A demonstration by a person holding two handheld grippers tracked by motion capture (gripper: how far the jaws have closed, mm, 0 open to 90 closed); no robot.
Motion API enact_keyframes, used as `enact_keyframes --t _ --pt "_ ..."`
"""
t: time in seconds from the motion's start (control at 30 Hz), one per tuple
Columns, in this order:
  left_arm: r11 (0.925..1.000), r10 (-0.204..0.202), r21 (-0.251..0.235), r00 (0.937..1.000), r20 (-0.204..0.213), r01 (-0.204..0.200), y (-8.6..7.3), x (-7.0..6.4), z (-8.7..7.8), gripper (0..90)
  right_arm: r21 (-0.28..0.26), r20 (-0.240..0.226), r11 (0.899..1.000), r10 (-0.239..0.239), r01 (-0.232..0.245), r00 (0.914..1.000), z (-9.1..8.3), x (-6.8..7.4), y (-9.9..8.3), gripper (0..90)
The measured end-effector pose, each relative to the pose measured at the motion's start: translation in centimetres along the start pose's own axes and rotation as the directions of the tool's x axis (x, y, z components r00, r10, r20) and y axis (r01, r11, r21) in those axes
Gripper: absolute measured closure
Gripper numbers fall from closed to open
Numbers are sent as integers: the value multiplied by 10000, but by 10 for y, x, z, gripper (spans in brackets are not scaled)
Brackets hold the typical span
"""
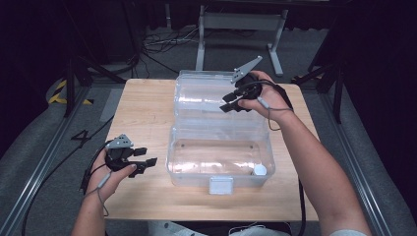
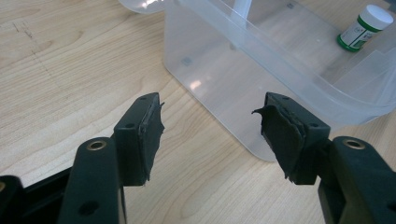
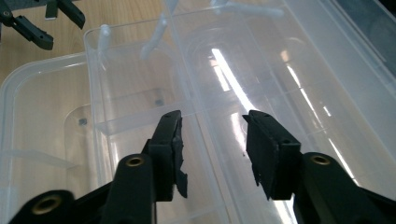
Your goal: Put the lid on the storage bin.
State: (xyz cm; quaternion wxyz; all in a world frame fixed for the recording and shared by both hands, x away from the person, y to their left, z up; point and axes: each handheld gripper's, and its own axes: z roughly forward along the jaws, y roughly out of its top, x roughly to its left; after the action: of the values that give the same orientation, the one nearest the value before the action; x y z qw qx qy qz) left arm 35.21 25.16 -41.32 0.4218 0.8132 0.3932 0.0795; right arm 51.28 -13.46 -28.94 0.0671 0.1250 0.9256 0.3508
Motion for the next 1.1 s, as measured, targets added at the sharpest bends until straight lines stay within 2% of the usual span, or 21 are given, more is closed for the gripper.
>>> enact_keyframes --t 0.07,0.17,0.23,0.27,0.37,0.47,0.77,0.97,1.1 --pt "10000 -10 -11 10000 19 10 0 0 -1 390 148 -36 9996 -223 224 9997 5 -2 2 634" --pt "10000 -6 -26 10000 19 6 0 0 -1 390 437 -313 9989 -168 182 9994 12 -3 4 701" --pt "10000 -24 -41 10000 25 24 0 0 -1 390 400 -385 9992 -32 48 9993 14 -3 4 757" --pt "10000 -24 -41 10000 25 24 0 0 -1 390 400 -385 9992 -32 48 9993 14 -3 4 757" --pt "10000 -26 -60 10000 57 26 0 0 -1 390 459 -495 9987 -186 208 9986 14 -3 4 836" --pt "10000 -1 -88 10000 88 2 1 -1 -2 390 402 -515 9988 -254 274 9984 13 -2 3 855" --pt "9996 154 -218 9998 152 -151 5 -6 -3 392 41 -528 10000 -6 8 9986 11 -2 -5 858" --pt "9984 453 -345 9983 359 -441 10 -14 -6 392 7 -385 10000 55 -54 9992 11 0 -6 856" --pt "9956 785 -555 9953 562 -753 17 -25 -10 392 -57 -353 10000 55 -57 9994 11 0 -7 856"
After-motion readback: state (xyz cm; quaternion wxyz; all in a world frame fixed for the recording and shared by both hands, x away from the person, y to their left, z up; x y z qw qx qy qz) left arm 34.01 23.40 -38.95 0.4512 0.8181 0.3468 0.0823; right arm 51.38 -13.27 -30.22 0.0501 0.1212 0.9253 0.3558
